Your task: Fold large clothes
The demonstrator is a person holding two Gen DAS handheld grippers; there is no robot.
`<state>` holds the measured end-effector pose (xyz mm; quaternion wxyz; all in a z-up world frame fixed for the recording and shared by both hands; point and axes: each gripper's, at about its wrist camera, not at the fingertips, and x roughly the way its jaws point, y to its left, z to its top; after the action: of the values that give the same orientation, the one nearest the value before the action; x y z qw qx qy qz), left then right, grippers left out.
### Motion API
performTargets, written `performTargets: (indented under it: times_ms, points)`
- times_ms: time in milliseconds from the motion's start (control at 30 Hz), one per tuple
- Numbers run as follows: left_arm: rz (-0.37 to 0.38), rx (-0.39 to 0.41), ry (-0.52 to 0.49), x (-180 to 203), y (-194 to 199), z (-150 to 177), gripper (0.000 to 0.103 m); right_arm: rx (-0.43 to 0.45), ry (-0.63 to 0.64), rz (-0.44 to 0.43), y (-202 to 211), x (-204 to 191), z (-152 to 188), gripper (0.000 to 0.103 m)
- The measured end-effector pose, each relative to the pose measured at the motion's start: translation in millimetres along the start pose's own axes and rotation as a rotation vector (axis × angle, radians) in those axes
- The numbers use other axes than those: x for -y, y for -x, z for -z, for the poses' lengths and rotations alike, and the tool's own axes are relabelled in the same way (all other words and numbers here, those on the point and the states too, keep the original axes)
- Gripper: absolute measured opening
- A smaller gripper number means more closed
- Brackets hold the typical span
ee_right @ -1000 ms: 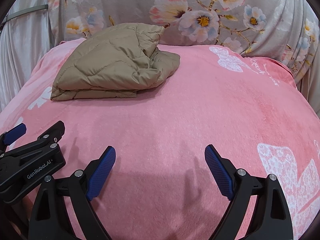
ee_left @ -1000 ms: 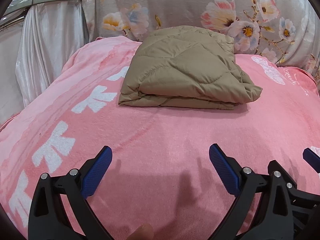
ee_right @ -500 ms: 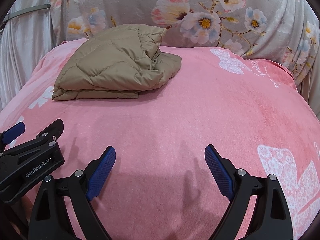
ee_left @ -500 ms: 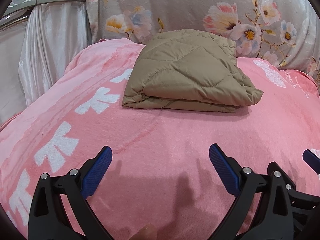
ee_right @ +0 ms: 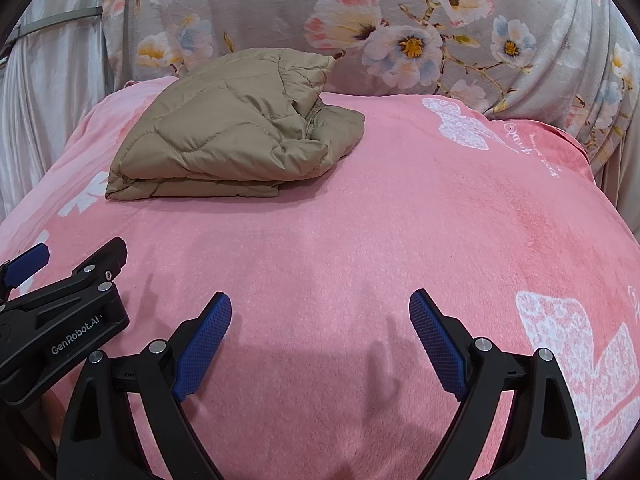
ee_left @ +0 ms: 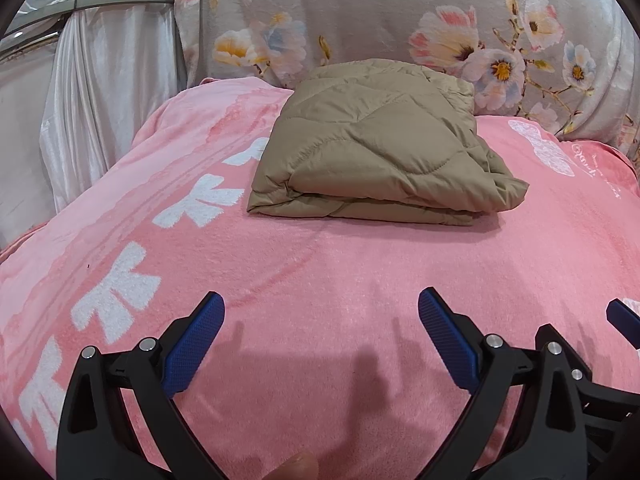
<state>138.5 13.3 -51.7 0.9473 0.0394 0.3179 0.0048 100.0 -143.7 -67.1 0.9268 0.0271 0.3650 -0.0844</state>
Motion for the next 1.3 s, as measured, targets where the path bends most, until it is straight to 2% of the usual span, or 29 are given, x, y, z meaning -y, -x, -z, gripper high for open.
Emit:
performTargets:
  times_ms: [1067, 1300]
  points:
    - [0.005, 0.001, -0.009, 0.5, -0.3, -0.1, 0.092, 0.000, 0.000, 0.000, 0.2, 1.4, 0.0, 0.088]
    - [0.003, 0.007, -0.027, 3.3, -0.5, -0.9, 0.084, 0.001, 0.003, 0.005, 0.6, 0.4, -0.6, 0.088]
